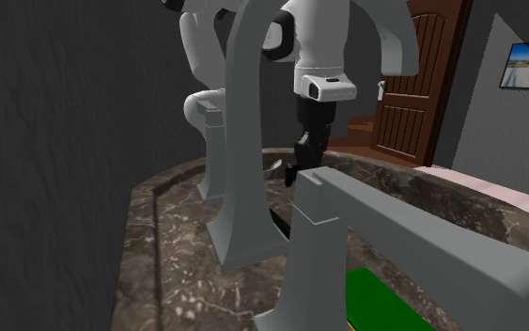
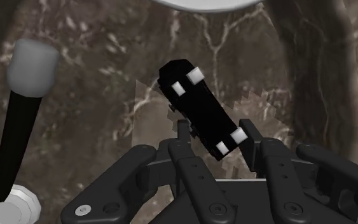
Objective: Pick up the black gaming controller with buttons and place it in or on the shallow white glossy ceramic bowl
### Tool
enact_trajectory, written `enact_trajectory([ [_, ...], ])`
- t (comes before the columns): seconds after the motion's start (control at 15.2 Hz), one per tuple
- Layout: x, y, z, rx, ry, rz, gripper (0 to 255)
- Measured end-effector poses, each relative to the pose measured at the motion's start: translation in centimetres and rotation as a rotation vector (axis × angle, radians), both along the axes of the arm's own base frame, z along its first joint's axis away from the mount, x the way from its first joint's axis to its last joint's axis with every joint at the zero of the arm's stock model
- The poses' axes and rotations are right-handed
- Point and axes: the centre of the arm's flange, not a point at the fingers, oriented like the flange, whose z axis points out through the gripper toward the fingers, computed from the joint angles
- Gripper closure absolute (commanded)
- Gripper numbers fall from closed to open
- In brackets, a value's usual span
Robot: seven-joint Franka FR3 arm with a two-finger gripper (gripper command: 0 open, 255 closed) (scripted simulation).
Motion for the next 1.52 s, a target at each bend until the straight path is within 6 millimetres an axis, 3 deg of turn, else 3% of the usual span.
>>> enact_trajectory([
  [1.12, 0.0, 0.0, 9.0, 0.0, 0.0, 0.0, 255],
  [1.52, -6.5, -0.7, 9.6, 0.0, 0.0, -0.001, 255],
])
